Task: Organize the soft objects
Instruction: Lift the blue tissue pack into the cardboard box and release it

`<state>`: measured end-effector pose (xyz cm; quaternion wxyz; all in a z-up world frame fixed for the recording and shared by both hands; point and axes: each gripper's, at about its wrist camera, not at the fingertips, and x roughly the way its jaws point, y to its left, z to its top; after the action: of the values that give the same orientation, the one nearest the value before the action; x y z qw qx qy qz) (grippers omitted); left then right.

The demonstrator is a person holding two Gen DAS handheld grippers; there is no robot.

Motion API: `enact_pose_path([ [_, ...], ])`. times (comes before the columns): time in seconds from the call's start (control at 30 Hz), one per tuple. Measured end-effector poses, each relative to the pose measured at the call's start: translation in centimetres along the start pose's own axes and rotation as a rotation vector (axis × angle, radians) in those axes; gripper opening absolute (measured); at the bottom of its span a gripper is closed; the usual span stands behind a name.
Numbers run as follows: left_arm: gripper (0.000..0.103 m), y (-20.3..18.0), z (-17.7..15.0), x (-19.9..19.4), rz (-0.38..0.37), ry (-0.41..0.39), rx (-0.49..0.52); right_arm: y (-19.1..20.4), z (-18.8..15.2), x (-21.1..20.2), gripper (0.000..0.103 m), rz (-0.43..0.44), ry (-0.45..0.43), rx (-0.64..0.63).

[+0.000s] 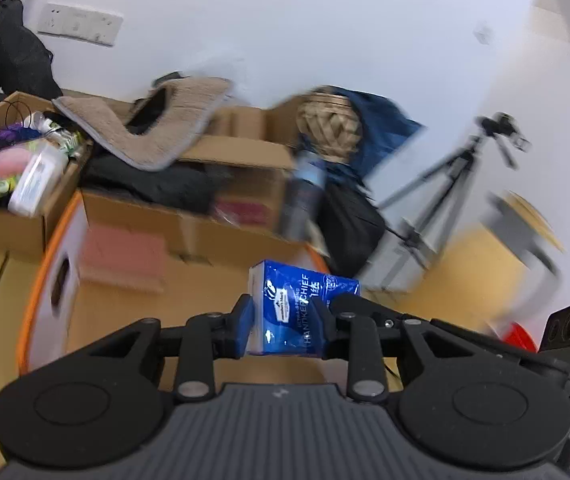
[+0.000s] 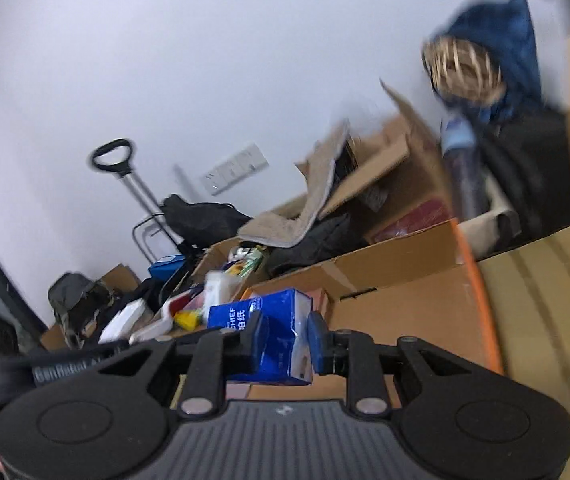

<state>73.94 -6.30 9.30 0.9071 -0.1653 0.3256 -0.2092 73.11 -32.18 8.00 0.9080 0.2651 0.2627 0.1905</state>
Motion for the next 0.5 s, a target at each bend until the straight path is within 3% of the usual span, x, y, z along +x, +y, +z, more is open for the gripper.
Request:
enact_pose_path([
  [0.1, 0.03, 3.5, 3.3, 7.0, 0.062, 0.046, -0.029, -2.0, 3.1, 7.8, 0.022, -0.041, 0.069, 0.058],
  [0.23, 0.03, 6.8, 4.8, 14.3, 0.092, 0.139, -0.045, -4.7, 4.5, 16.6, 0.023, -0.144, 0.154, 0.063],
  [0.33, 0.03, 7.5, 4.7, 16.8, 0.137, 0.145, -0.001, -6.0, 4.4, 20.3, 0.023, -0.205, 0.194, 0.041],
  [0.5, 0.039, 8.1, 4.7, 16.4, 0.129, 0.109, 0.009, -7.8, 3.3, 22.7, 0.023, -0.17, 0.265, 0.02],
])
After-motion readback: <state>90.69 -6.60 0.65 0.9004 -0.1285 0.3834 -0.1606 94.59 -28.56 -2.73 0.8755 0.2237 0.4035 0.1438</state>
